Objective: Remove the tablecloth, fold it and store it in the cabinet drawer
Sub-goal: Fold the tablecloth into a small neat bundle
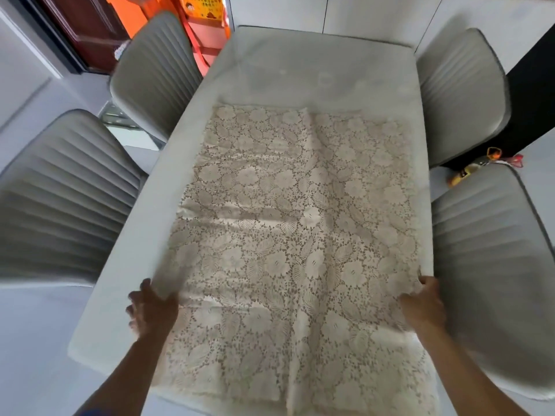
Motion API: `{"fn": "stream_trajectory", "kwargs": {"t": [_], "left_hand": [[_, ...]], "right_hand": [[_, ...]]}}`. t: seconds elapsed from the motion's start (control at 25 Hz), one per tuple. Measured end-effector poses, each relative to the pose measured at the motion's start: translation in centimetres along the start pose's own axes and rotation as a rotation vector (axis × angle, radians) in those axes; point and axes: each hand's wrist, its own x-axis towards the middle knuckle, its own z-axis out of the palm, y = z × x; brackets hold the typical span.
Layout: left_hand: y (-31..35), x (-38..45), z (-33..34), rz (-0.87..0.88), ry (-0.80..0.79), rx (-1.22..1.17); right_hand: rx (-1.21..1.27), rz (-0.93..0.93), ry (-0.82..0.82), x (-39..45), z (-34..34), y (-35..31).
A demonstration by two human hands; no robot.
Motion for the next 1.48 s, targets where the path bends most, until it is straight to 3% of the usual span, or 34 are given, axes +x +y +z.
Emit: {"fn": "stream_trajectory", "kwargs": {"t": [0.2, 0.28, 0.36, 0.4, 0.48, 0.52, 0.76, 1.0, 1.12, 1.28, 1.48], "left_hand": [[1.7, 3.6, -2.8, -0.099, 0.077, -0.247], [1.8, 5.7, -4.8, -0.039, 0.162, -0.067], [2.3, 4.9, -5.0, 0.205, 0.218, 0.116], [2.6, 3.0, -4.0, 0.415, 0.157, 0.137], [3.2, -2.2, -1.0, 0.791, -0.2, 0.279], [2.8, -3.9, 0.4, 0.832, -0.372, 0.382], [2.1, -4.6, 2.9, 0.504, -0.52, 0.525], [5.1, -7.7, 2.1, 0.336, -0.474, 0.598], [9.0, -14.7, 3.2, 0.57, -0.427, 0.504], [14.7, -21.9, 5.2, 0.807, -0.571, 0.268], [15.3, -27.0, 5.5, 0.829, -0.621, 0.165]], "right_hand": [[-0.091, -0.039, -0.019, 0.1, 1.5, -0.5], [-0.02, 0.003, -0.003, 0.3, 1.8, -0.5], [0.037, 0.044, 0.001, 0.2, 1.9, -0.3], [0.055, 0.053, -0.008, 0.0, 2.0, -0.1], [0.08, 0.049, -0.019, -0.3, 1.6, 0.3], [0.089, 0.04, -0.028, -0.2, 1.4, 0.4], [0.196, 0.04, -0.181, 0.3, -0.1, 1.6], [0.233, -0.019, -0.28, -0.9, -2.3, 1.5], [0.186, -0.042, -0.332, -2.9, -3.5, 0.6], [0.193, -0.152, -0.307, -4.7, -5.7, -1.0], [0.154, -0.288, -0.358, -6.9, -9.1, -1.5]]}}
